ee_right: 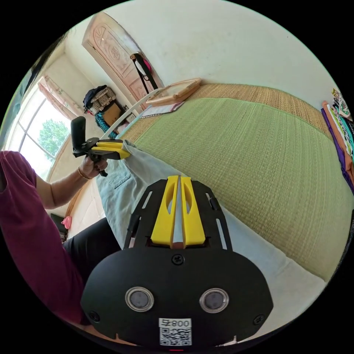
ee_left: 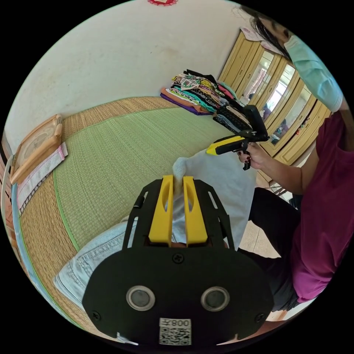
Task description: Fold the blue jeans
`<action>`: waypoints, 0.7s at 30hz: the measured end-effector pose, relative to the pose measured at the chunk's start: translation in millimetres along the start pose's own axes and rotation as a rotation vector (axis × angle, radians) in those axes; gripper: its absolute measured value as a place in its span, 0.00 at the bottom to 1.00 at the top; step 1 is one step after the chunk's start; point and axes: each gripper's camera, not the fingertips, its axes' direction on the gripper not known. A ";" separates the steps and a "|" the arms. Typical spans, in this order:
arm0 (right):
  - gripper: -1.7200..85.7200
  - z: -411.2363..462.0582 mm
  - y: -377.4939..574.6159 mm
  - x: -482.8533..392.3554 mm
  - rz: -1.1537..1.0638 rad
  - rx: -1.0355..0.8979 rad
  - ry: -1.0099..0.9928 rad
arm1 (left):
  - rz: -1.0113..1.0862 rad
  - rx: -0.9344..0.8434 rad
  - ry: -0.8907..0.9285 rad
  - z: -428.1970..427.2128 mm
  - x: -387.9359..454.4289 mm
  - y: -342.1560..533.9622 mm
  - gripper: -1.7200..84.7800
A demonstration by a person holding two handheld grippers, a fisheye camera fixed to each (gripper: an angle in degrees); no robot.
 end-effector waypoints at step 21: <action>0.04 123.4 -116.7 11.1 -0.140 -0.356 -0.096 | -0.048 0.046 -0.044 28.3 -7.5 -11.5 0.05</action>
